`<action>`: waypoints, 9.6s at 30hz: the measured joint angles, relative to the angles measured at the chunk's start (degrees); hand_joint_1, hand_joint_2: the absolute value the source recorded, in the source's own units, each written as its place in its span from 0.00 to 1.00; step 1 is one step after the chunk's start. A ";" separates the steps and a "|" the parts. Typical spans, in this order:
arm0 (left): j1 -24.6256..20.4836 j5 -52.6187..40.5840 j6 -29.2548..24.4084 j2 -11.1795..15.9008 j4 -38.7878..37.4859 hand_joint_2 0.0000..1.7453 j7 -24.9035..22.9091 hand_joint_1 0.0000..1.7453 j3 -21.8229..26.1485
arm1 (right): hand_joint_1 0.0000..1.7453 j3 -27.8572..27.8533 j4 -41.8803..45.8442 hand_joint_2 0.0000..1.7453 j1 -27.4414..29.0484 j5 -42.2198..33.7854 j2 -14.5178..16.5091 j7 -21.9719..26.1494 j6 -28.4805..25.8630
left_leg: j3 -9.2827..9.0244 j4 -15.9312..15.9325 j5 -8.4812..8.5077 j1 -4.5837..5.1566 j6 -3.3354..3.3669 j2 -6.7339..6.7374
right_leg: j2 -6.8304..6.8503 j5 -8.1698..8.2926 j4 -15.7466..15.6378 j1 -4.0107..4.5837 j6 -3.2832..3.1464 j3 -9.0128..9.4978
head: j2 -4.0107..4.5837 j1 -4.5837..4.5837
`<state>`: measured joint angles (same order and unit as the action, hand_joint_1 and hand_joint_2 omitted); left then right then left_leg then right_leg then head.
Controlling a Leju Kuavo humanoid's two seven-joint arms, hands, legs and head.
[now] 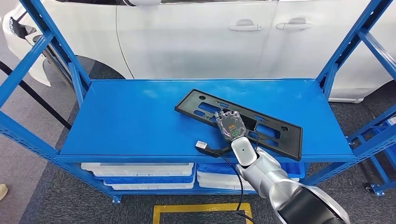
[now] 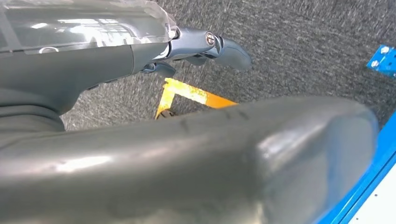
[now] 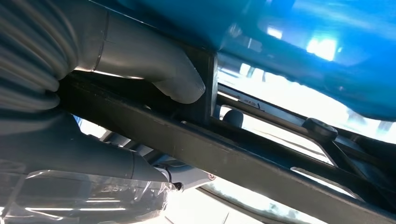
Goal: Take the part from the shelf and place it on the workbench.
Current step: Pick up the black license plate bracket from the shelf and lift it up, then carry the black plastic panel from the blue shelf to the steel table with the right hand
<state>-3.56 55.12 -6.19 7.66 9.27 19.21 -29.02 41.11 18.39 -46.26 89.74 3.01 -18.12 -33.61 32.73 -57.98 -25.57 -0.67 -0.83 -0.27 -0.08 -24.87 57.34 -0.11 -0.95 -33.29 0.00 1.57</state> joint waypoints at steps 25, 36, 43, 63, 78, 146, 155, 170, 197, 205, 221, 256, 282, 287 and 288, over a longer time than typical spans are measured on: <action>0.00 0.22 -1.92 0.58 0.00 1.00 6.02 0.00 -0.70 | 1.00 -2.11 -0.10 1.00 0.28 0.08 0.25 1.86 -2.52 | -0.53 0.81 0.48 -0.23 1.39 0.08 | 0.03 -0.97 4.75 -0.54 1.83 -2.45 | 0.00 -0.01; 0.11 0.22 -1.96 0.69 0.00 1.00 6.03 0.00 -0.70 | 1.00 -2.11 0.00 1.00 0.04 0.25 0.73 1.88 -2.65 | 7.25 -15.88 -7.42 -0.49 -1.46 0.09 | 0.27 0.25 0.02 -0.39 -0.67 -0.51 | 0.00 0.01; 0.08 0.57 -1.83 0.76 0.00 1.00 6.23 0.00 -0.70 | 1.00 -3.46 2.85 1.00 0.93 -0.52 0.46 4.55 -5.19 | 0.09 0.39 0.37 -0.05 -0.05 0.02 | -0.12 0.10 0.43 -0.05 0.63 -0.69 | 0.00 0.01; 0.09 6.42 1.44 0.02 0.00 1.00 10.73 0.00 2.22 | 1.00 -19.17 87.23 1.00 23.78 -83.71 -4.14 57.25 27.78 | 1.52 -4.19 -3.45 -0.19 -0.77 0.14 | 0.35 -0.08 0.56 -0.57 -0.34 -0.89 | 0.00 0.01; 0.11 6.37 2.63 -0.47 0.00 1.00 11.63 0.00 2.22 | 1.00 -16.34 91.55 1.00 28.64 -97.50 -3.65 55.92 46.86 | -1.12 0.92 -0.11 -0.26 1.74 0.13 | 0.22 -2.42 4.17 -0.20 1.87 -2.48 | 0.00 0.01; -0.59 2.47 4.40 3.05 -0.02 1.00 10.32 0.00 -2.73 | 1.00 -12.48 93.04 1.00 33.50 -105.24 -11.95 57.51 47.16 | 0.93 1.64 1.99 0.28 1.57 0.98 | 0.16 -4.13 12.63 -1.02 2.51 -3.37 | 0.00 0.08; -0.43 2.21 4.55 3.12 -0.04 1.00 10.30 0.00 -3.29 | 1.00 -12.33 93.06 1.00 33.32 -105.82 -12.00 57.51 44.26 | 5.43 -5.44 -2.36 -0.03 -1.40 0.78 | 0.39 -2.40 0.64 -0.83 -0.69 2.15 | 0.00 0.09; -1.34 0.92 3.13 3.49 -0.04 1.00 8.09 0.00 -5.20 | 1.00 -9.35 96.04 1.00 34.24 -105.12 -15.17 57.51 35.10 | -4.84 2.53 -2.38 0.22 1.69 0.95 | 0.23 -1.60 7.15 -0.72 2.21 -6.50 | 0.00 0.09; 0.05 5.33 -1.10 2.74 -0.14 1.00 7.85 0.00 -4.86 | 1.00 -13.01 101.62 1.00 40.12 -97.11 -9.01 57.51 47.24 | -2.60 0.73 -1.87 -0.11 0.47 -1.27 | -3.62 0.22 1.59 -0.46 1.35 -1.65 | 0.00 0.09; -0.05 4.04 -1.25 0.99 -0.13 1.00 8.14 0.00 -5.40 | 1.00 -15.94 103.35 1.00 39.56 -97.05 -11.86 57.51 46.20 | -1.83 0.88 -1.09 0.12 1.77 2.65 | 0.02 -5.15 13.00 -0.65 2.24 -5.80 | 0.00 0.09; -1.17 2.47 -1.54 -4.17 -0.13 1.00 6.50 0.00 -9.11 | 1.00 -2.99 102.88 1.00 36.17 -89.74 -13.58 57.51 34.08 | 1.79 -8.46 -4.33 -0.29 -1.20 0.21 | -3.31 -0.49 1.23 -0.42 -0.77 -0.64 | 0.00 0.09; -0.47 4.66 -3.31 -2.99 -0.29 1.00 8.34 0.00 -9.23 | 1.00 -1.53 98.28 1.00 35.16 -93.34 -11.96 57.51 38.62 | -1.96 0.26 -2.09 -0.22 -0.27 -2.62 | -5.90 0.10 1.46 -0.41 0.51 -1.60 | 0.00 0.08; -0.56 3.39 -1.50 0.35 -0.43 1.00 8.20 0.00 -11.61 | 1.00 -23.80 97.54 1.00 36.08 -99.01 -5.21 57.51 54.45 | 2.21 -8.12 -4.26 -0.09 -0.88 -0.53 | -3.56 -0.57 1.29 -0.11 -1.31 -0.98 | 0.00 0.08; -0.72 3.36 -1.67 0.62 -0.49 1.00 7.71 0.00 -12.05 | 1.00 -24.29 97.49 1.00 36.52 -98.78 -4.95 57.51 54.23 | -1.08 0.39 -1.27 0.00 0.27 -2.93 | -6.43 -0.01 1.38 -0.43 0.38 -1.93 | 0.00 0.08; -0.79 3.26 -1.70 0.60 -0.48 1.00 7.41 0.00 -12.15 | 1.00 -24.54 97.53 1.00 36.75 -98.61 -4.94 57.51 54.07 | -1.25 0.77 -1.04 -0.06 0.65 -2.34 | -5.93 -0.15 1.54 -0.38 0.72 -2.06 | 0.00 0.08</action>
<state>-4.34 58.39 -7.89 8.25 8.79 26.62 -41.17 16.57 115.92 -9.51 -8.87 -1.93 39.39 20.46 31.49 -57.21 -26.60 -0.73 -0.18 -2.61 -6.01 -25.02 58.88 -0.49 -0.23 -35.34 0.00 1.64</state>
